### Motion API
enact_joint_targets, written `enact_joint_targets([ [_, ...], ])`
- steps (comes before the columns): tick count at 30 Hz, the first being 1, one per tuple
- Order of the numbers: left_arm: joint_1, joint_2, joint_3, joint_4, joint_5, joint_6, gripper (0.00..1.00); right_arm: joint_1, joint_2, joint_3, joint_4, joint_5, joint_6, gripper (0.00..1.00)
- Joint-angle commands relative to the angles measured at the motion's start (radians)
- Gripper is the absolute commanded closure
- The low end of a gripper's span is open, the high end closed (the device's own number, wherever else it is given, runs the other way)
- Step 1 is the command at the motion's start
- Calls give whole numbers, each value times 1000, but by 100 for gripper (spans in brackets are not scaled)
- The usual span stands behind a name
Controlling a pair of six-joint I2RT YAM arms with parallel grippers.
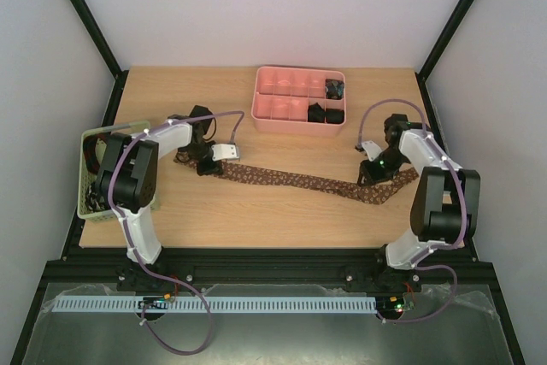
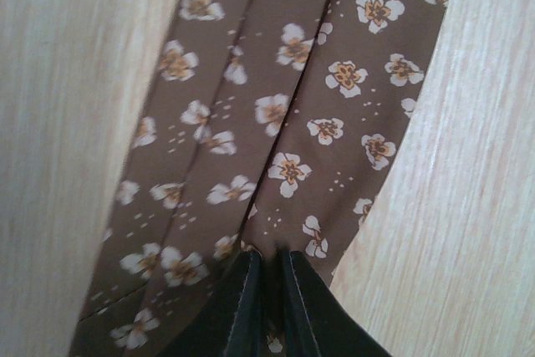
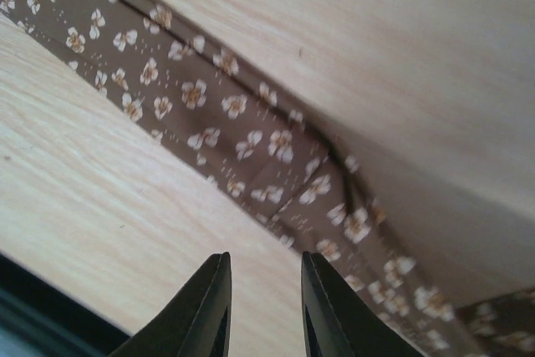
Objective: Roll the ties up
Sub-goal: Adjust the tie at the center of the board.
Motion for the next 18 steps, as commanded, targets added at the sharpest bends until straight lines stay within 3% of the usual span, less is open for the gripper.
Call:
enact_joint_targets([
  [1, -13, -15, -27, 6, 10, -1, 89, -16, 33, -18, -128, -124, 112, 76],
  [7, -13, -20, -30, 13, 6, 4, 89, -46, 97, 0, -50, 9, 202, 79],
  [18, -13, -21, -41, 26, 12, 3, 89, -47, 190, 18, 34, 100, 254, 68],
])
